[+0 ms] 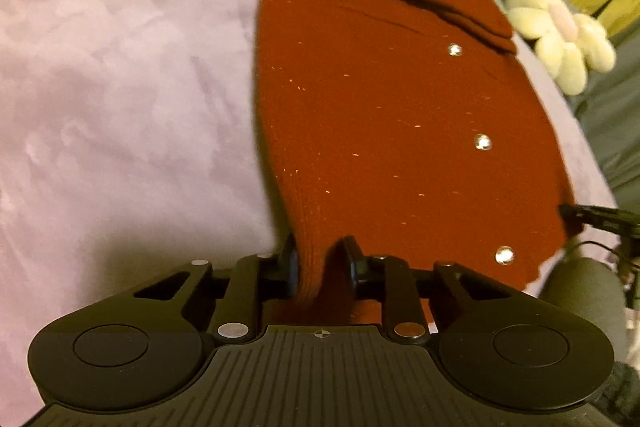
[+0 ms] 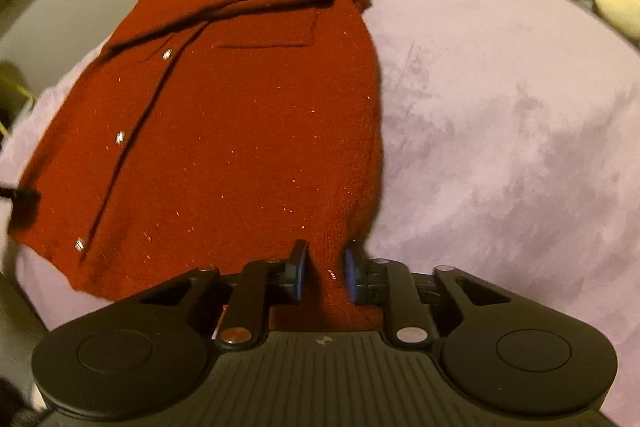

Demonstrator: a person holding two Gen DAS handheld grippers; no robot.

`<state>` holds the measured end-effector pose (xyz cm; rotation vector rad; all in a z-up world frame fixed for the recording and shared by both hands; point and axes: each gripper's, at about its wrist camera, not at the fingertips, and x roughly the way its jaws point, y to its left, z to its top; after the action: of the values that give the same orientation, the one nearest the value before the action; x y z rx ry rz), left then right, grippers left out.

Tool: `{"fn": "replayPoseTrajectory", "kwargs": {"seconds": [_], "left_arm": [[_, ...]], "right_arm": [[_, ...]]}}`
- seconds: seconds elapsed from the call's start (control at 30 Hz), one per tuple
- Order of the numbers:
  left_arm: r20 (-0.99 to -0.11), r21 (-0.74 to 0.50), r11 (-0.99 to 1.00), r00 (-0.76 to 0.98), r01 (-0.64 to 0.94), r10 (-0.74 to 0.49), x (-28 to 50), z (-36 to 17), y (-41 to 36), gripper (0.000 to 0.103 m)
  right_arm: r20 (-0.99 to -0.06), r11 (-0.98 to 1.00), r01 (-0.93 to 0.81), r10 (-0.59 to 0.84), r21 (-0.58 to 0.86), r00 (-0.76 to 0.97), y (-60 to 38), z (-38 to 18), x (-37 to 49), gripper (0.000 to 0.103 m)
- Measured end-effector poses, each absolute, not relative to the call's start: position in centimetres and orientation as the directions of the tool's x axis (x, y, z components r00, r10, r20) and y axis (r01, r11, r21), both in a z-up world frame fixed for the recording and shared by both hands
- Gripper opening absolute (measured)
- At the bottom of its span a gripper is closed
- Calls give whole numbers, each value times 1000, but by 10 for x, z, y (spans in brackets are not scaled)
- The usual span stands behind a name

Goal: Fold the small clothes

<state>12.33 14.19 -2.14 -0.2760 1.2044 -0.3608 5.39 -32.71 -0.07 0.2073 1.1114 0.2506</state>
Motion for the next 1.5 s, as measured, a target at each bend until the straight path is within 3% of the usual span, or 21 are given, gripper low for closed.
{"fn": "replayPoseTrajectory", "kwargs": {"seconds": [0.13, 0.2, 0.27, 0.37, 0.53, 0.73, 0.9, 1.03, 1.1, 1.17, 1.2, 1.3, 1.5], "left_arm": [[-865, -385, 905, 271, 180, -422, 130, -27, 132, 20], [-872, -368, 906, 259, 210, -414, 134, -26, 126, 17], [-870, -370, 897, 250, 240, -426, 137, -25, 121, 17], [-871, -371, 891, 235, 261, -431, 141, -24, 115, 15], [-828, -433, 865, 266, 255, -493, 145, -15, 118, 12], [-675, -531, 808, 449, 255, -586, 161, 38, 124, 11], [-567, -566, 798, 607, 205, -558, 202, 77, 129, 11], [-583, -547, 837, 712, 12, -392, 240, 74, 143, 11], [-598, -554, 830, 728, -74, -335, 254, 62, 155, 14], [-610, -551, 820, 745, -155, -269, 259, 49, 164, 22], [-600, -541, 823, 765, -171, -235, 258, 45, 167, 33], [-572, -547, 828, 776, -121, -265, 251, 34, 182, 54], [-633, -395, 913, 688, 108, -355, 236, 11, 170, 64]], "right_arm": [[-867, 954, -122, 300, 274, 398, -320, -2, 59, 37], [-877, 960, -149, 279, 238, 391, -312, -2, 63, 34], [-878, 957, -179, 281, 228, 387, -306, 0, 67, 22], [-873, 950, -184, 304, 251, 380, -303, 5, 72, 13], [-816, 912, -154, 410, 381, 408, -305, 18, 84, 12], [-682, 836, -101, 503, 539, 531, -316, 46, 117, 10], [-631, 845, -36, 427, 534, 648, -326, 65, 160, 9], [-624, 860, 105, 272, 499, 733, -337, 61, 194, 10], [-619, 888, 168, 153, 429, 770, -339, 59, 199, 20], [-587, 886, 187, 112, 424, 802, -347, 56, 195, 54], [-565, 887, 169, 118, 430, 817, -349, 54, 191, 58], [-585, 939, 101, 118, 328, 803, -350, 43, 182, 60], [-650, 985, -21, 129, 170, 749, -338, 14, 178, 64]]}}
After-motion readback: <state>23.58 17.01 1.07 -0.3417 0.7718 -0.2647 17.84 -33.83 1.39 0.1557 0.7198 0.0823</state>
